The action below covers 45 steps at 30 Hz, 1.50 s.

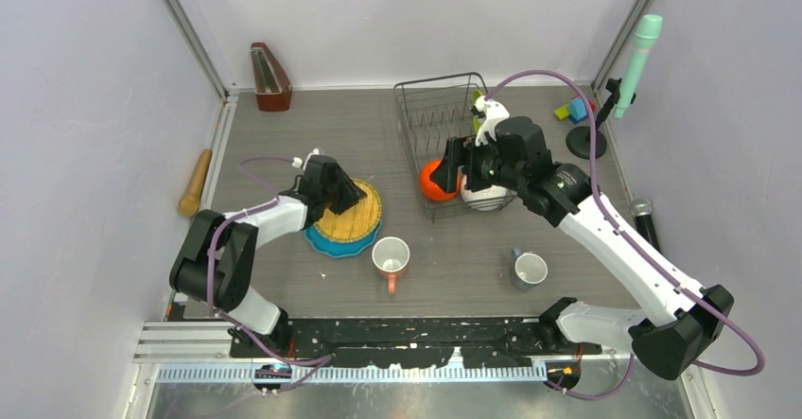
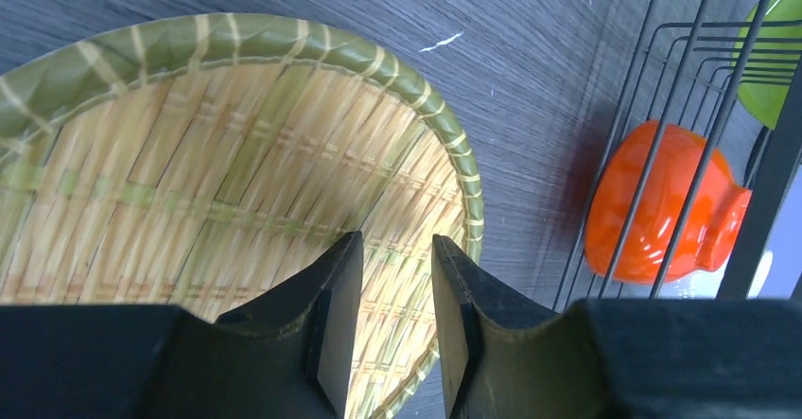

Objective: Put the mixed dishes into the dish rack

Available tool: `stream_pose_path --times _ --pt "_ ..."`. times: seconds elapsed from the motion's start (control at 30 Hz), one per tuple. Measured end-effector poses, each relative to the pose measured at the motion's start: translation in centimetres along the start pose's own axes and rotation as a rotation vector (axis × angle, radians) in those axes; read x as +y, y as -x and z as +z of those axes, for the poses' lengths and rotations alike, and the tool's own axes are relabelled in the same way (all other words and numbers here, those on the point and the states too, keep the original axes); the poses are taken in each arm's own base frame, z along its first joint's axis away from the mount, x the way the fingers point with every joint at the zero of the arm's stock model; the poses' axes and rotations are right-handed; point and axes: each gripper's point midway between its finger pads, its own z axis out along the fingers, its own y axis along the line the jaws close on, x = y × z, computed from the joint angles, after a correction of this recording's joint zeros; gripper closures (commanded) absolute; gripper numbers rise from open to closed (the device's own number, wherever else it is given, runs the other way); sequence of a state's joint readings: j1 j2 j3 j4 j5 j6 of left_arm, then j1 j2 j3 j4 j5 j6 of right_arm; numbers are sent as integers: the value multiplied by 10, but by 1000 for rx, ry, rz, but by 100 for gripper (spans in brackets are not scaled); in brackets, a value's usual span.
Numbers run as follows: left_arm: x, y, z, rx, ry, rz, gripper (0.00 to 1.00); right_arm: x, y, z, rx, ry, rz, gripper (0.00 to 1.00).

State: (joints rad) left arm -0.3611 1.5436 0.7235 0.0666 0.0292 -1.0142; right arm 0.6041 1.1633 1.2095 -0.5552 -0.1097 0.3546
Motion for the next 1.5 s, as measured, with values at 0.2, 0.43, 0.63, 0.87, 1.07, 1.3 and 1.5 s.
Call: stream_pose_path --times 0.2,0.43,0.63,0.87,1.07,1.3,1.5 --pt "13 2 -13 18 65 119 49 -1 -4 5 24 -4 6 13" --pt "33 7 -75 16 168 238 44 6 -10 45 121 10 56 19" --pt "44 4 -111 13 193 213 39 47 -13 97 201 74 31 18" --pt "98 -1 -122 11 290 49 34 63 -56 161 331 80 50 16" --pt "114 -17 -114 73 295 -5 48 57 -95 201 423 33 56 9" --pt "110 -30 -90 171 250 -39 74 45 -106 228 455 -32 25 10" --pt "90 -20 -89 157 170 -17 89 29 -113 235 485 -72 34 12"
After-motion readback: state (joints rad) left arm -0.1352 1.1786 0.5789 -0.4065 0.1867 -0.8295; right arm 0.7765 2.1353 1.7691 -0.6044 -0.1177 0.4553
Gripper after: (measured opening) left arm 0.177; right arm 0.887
